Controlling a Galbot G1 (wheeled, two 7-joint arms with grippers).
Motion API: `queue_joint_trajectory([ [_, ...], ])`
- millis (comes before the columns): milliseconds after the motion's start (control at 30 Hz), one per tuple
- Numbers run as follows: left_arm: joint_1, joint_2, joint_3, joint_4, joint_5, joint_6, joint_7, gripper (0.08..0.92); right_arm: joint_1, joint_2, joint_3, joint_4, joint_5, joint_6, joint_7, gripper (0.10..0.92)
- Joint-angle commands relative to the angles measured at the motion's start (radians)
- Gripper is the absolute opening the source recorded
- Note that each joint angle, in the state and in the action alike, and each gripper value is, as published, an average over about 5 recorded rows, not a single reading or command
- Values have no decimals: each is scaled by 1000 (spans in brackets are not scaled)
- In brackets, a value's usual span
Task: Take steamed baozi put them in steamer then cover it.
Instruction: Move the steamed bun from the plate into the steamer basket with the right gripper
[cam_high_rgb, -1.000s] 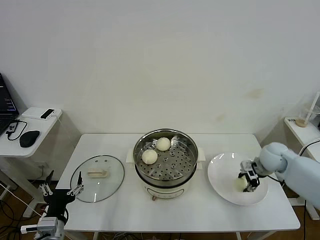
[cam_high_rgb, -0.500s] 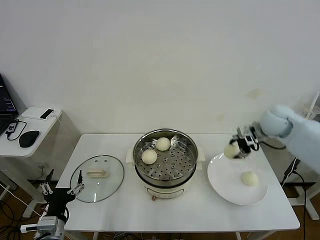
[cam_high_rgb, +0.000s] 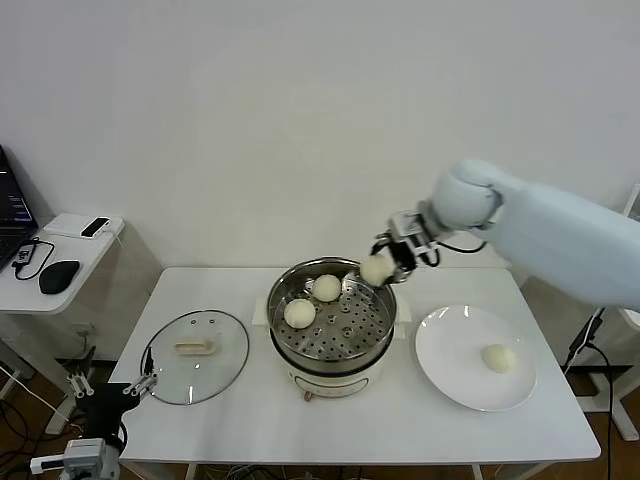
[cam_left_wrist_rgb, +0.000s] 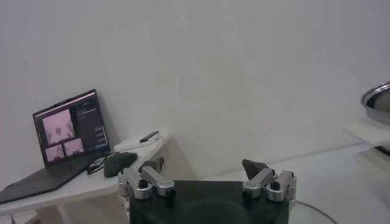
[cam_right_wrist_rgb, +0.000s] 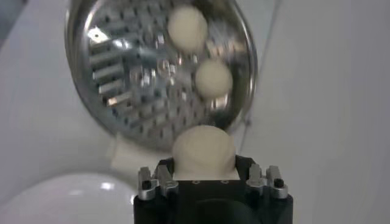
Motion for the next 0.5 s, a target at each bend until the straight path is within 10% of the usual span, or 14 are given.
queue_joint_trajectory([
  [33, 3, -2, -20, -2, -2, 0, 2, 823, 24, 160, -117, -4, 27, 98, 37, 628],
  [500, -1, -5, -38, 2, -16, 0, 1, 823, -34, 212, -179, -8, -151, 236, 5, 628],
])
